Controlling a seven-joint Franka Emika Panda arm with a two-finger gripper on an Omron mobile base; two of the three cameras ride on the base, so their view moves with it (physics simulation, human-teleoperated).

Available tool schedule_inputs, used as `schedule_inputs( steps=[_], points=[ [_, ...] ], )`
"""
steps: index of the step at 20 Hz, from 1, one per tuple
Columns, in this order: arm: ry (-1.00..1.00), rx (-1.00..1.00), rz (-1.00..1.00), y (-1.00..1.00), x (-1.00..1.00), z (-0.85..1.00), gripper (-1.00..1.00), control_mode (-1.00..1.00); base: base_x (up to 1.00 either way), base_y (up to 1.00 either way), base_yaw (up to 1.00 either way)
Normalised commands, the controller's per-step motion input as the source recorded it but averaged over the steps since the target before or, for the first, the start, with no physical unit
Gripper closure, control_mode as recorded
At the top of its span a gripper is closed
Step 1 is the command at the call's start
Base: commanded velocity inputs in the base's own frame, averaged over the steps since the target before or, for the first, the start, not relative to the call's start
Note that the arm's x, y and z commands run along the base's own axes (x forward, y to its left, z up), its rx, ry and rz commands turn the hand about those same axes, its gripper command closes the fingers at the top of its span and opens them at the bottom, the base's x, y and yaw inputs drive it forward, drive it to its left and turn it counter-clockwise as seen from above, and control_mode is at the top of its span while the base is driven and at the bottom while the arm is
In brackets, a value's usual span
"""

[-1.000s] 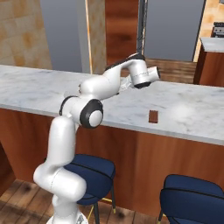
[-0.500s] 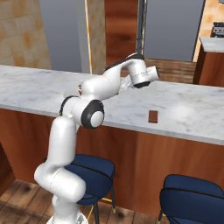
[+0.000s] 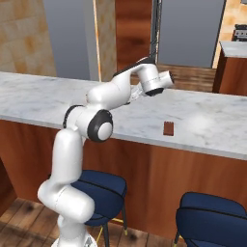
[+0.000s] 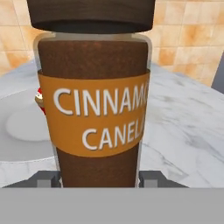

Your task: Take the cinnamon bottle from the cabinet and place it on the dining table, next to the plate with the cupcake. Then take the chocolate from the dining counter and place it on the cupcake plate.

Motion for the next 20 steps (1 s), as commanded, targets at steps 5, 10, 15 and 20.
schedule_inputs(
  steps=[5, 10, 15, 20],
  points=[
    [-0.04, 0.01, -0.02, -0.01, 0.00, -0.30, -1.00, -1.00, 0.00, 0.00, 0.00],
    [-0.01, 0.03, -0.01, -0.17, 0.07, -0.14, -1.00, -1.00, 0.00, 0.00, 0.00],
    [0.00, 0.04, 0.00, -0.23, 0.04, -0.04, -1.00, -1.00, 0.00, 0.00, 0.00],
    [0.00, 0.05, 0.00, -0.30, 0.01, 0.08, -1.00, -1.00, 0.00, 0.00, 0.00]
  ],
)
